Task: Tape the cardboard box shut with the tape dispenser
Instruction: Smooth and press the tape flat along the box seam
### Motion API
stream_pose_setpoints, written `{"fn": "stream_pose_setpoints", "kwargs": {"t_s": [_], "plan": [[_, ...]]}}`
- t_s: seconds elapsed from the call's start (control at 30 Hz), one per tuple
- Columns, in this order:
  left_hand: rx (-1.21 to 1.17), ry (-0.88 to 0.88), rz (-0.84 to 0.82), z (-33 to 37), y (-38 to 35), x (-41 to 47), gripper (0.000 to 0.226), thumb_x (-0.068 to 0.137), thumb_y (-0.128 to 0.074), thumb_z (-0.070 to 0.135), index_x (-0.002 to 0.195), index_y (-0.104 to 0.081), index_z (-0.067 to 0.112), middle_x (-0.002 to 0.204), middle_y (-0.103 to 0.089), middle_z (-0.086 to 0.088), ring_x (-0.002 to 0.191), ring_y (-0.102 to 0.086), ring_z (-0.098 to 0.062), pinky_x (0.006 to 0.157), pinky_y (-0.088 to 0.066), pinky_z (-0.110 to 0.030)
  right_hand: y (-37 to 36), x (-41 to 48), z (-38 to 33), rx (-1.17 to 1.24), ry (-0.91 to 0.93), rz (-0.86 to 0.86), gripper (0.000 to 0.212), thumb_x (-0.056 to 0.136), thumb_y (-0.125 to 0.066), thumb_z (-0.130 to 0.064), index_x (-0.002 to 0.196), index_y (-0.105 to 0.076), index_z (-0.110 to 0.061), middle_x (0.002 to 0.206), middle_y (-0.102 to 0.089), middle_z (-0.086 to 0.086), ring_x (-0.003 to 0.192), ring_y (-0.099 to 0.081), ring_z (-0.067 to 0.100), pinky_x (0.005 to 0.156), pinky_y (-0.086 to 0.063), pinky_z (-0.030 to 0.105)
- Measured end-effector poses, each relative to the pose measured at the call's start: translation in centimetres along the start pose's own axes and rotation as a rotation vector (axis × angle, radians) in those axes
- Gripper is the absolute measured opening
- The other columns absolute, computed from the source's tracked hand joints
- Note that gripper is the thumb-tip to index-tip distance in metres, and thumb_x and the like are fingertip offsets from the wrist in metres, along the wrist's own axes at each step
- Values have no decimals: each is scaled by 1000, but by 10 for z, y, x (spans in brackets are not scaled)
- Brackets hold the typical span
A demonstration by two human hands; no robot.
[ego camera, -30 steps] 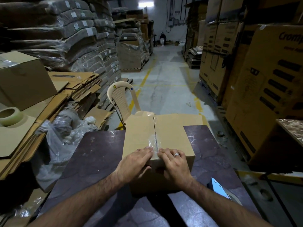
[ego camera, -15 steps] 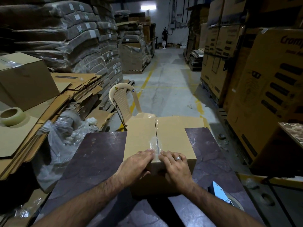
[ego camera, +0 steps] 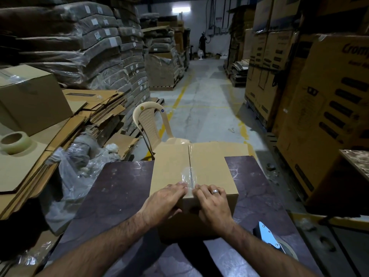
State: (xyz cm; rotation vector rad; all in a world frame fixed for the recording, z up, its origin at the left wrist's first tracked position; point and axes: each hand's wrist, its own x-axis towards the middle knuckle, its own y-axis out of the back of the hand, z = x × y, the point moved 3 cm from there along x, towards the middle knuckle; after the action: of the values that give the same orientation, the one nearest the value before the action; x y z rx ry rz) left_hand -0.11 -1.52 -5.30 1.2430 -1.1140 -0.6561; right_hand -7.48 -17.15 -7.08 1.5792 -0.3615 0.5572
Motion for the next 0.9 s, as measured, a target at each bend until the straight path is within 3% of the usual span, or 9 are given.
{"fn": "stream_pose_setpoints", "kwargs": {"t_s": [0.1, 0.2, 0.4, 0.57, 0.73, 0.9], "plan": [[8, 18, 18, 2, -2, 0, 74, 65, -84, 36, 125, -45, 16, 134, -58, -8, 121, -57, -21, 103, -43, -29, 2, -5, 7, 15, 70, -35, 64, 48, -68, -24, 111, -57, -21, 118, -63, -3, 97, -49, 18, 78, -32, 33], [82, 32, 67, 8, 0, 2, 81, 57, -87, 48, 119, -47, 13, 124, -64, -9, 111, -63, -21, 95, -50, -29, -2, -4, 6, 14, 40, -5, 62, 48, -67, -22, 109, -59, -19, 115, -65, -2, 96, -48, 18, 76, -33, 33], [230, 74, 120, 15, -2, 2, 89, 52, -84, 59, 118, -47, 11, 122, -66, -9, 110, -64, -22, 87, -55, -34, -1, -5, 10, -48, 106, 9, 55, 60, -49, -27, 115, -55, -19, 118, -65, -1, 98, -46, 17, 76, -32, 32], [210, 69, 175, 14, -4, -1, 72, 67, -79, 47, 121, -48, 12, 125, -65, -9, 112, -64, -22, 91, -53, -34, 3, 0, 12, 13, 123, 29, 55, 55, -70, -29, 107, -56, -24, 114, -66, -6, 87, -57, 16, 70, -32, 32], [150, 74, 224, 11, -4, -3, 46, 85, -55, 39, 122, -54, 12, 127, -64, -8, 112, -63, -21, 94, -52, -31, -1, -1, 19, 40, 136, 144, 25, 85, -58, -39, 105, -64, -26, 111, -68, -9, 84, -50, 13, 68, -32, 30], [117, 69, 251, 11, -3, -1, 37, 91, -48, 35, 116, -61, 12, 122, -67, -7, 108, -65, -20, 92, -51, -29, 5, 6, 21, 89, 184, 228, 22, 91, -55, -39, 99, -71, -26, 105, -71, -10, 73, -53, 14, 61, -36, 29]]}}
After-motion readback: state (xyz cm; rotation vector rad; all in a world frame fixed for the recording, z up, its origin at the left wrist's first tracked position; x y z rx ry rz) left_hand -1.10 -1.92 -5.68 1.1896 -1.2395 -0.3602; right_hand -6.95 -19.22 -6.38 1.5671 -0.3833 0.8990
